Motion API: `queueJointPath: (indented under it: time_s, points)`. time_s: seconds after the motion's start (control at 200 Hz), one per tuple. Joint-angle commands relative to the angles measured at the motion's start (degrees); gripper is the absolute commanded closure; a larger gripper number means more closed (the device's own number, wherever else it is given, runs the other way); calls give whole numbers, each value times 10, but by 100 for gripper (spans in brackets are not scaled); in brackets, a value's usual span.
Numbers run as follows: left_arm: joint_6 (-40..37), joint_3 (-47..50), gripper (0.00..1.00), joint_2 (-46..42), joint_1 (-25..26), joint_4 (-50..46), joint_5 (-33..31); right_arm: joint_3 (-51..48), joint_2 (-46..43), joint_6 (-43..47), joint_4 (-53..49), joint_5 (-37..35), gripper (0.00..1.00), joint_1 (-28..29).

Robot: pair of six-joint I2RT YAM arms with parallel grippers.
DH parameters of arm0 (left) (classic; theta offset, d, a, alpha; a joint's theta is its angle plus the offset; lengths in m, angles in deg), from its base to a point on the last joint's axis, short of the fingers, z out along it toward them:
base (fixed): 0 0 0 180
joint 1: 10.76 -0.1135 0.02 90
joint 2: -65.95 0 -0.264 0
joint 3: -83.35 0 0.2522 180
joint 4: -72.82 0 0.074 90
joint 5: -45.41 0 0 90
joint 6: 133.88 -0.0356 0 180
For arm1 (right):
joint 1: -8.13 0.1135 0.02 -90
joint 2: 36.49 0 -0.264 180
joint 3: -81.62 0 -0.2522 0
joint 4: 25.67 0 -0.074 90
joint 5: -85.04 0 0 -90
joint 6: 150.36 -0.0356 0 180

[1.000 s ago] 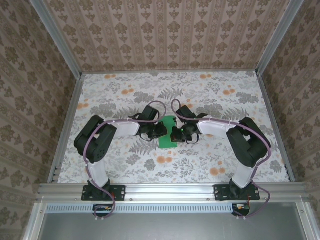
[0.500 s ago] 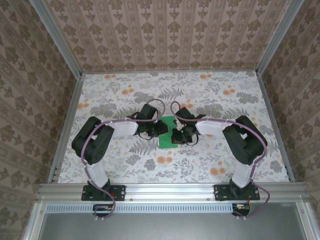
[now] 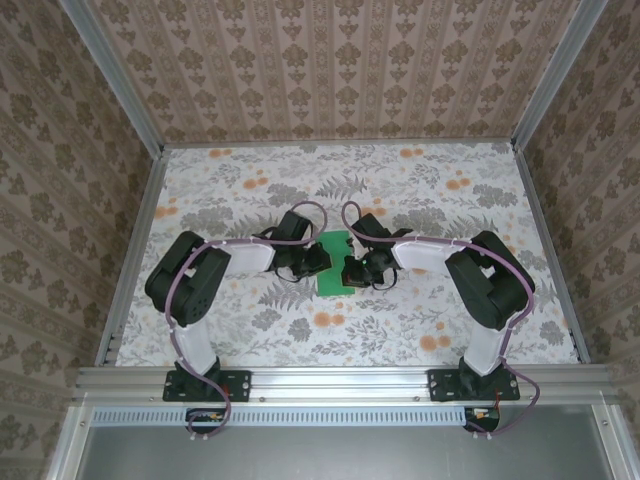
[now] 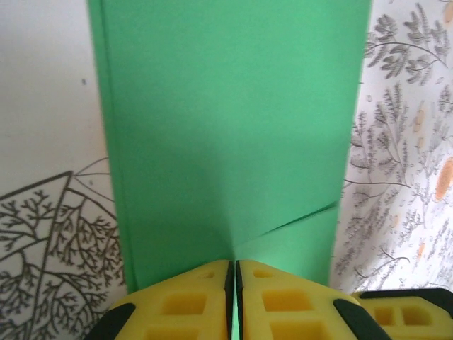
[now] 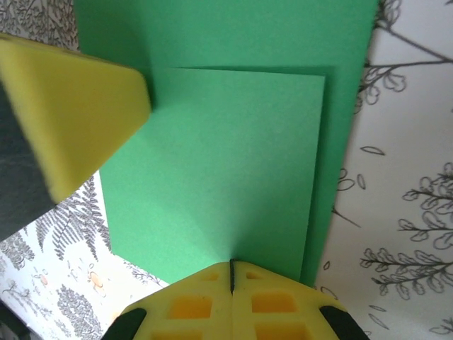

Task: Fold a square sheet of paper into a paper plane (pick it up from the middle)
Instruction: Fold the triangle a second time at the center of the table.

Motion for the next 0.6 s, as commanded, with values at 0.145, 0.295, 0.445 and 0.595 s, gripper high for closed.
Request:
queueJointPath:
  time_s: [0.145,0.295,0.445,0.595]
  points:
    - [-7,-2,87,21,1,-25,-14,50,20,19,-11,22,94,6]
    - [-7,-2,87,25,1,-29,-16,76,48,28,-25,20,94,6]
    - [-5,-5,87,30,2,-38,-18,88,60,45,-43,22,94,6]
    - [-1,-8,87,33,2,-51,-27,82,63,68,-64,22,94,4]
